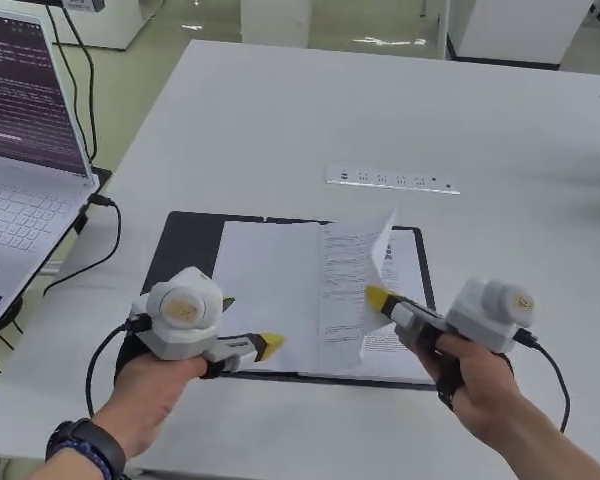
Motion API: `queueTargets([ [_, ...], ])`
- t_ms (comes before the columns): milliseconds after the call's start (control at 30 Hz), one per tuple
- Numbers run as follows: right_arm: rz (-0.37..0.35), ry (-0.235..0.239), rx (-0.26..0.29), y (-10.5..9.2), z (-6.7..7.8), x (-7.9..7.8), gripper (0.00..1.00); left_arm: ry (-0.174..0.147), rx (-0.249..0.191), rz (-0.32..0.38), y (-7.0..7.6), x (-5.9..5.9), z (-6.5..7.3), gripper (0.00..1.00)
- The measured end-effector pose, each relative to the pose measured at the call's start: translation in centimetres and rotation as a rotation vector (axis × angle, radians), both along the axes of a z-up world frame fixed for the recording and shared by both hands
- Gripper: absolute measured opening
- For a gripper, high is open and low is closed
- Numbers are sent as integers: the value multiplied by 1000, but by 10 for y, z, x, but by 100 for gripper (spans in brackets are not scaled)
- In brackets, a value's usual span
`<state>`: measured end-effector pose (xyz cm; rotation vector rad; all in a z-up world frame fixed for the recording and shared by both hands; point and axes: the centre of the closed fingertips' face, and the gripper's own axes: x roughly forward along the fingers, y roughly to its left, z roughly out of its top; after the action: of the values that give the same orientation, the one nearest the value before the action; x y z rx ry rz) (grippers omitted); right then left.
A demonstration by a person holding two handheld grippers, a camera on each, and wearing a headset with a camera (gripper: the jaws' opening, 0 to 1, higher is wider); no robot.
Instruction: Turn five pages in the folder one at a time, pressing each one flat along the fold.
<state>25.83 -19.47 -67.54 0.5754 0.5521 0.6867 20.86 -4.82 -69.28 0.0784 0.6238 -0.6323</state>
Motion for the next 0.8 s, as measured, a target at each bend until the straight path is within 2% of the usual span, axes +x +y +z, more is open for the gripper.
queueTargets([
  [200,33,-8,0,25,4,-1,0,-14,-7,33,24,-5,5,57],
  [500,92,-9,-6,64,4,-3,0,-20,-6,65,54,-13,4,57],
  [800,127,11,1,95,-2,-1,0,-28,-7,106,85,-17,7,59],
])
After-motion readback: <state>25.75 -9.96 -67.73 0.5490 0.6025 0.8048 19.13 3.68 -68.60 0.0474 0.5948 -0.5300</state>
